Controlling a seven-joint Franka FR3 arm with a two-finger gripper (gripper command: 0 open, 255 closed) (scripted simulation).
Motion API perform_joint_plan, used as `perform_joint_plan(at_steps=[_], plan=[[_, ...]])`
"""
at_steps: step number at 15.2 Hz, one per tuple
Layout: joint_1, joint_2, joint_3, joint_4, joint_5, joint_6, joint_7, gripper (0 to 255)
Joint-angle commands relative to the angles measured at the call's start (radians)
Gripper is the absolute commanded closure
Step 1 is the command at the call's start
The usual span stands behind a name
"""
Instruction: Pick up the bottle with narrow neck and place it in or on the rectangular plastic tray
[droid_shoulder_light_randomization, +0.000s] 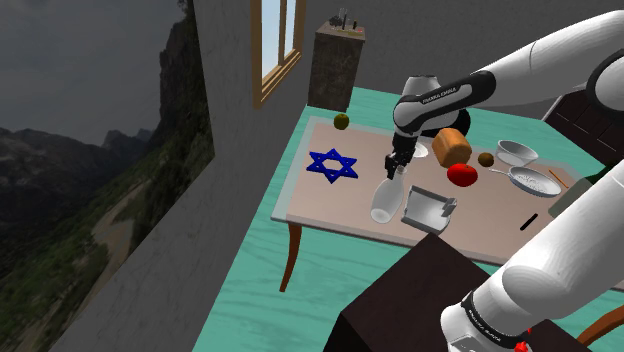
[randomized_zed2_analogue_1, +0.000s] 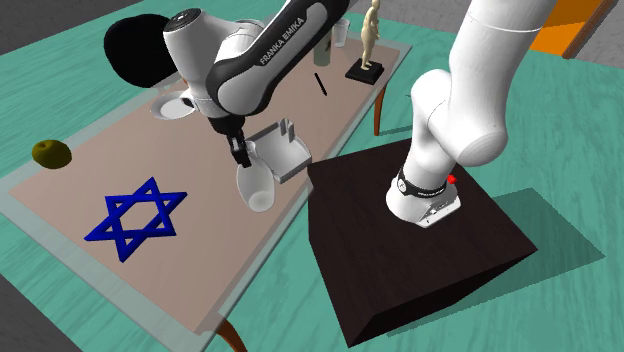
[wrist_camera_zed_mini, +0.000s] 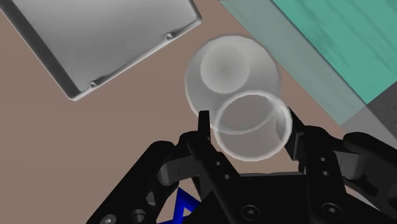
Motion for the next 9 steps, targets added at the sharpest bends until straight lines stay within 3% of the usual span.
perform_joint_plan(at_steps=[1, 9], plan=[[0.000, 0.000, 0.000, 0.000, 0.000, 0.000, 0.000, 255], [0.001, -0.047, 0.002, 0.035, -0.009, -0.082, 0.004, 255]])
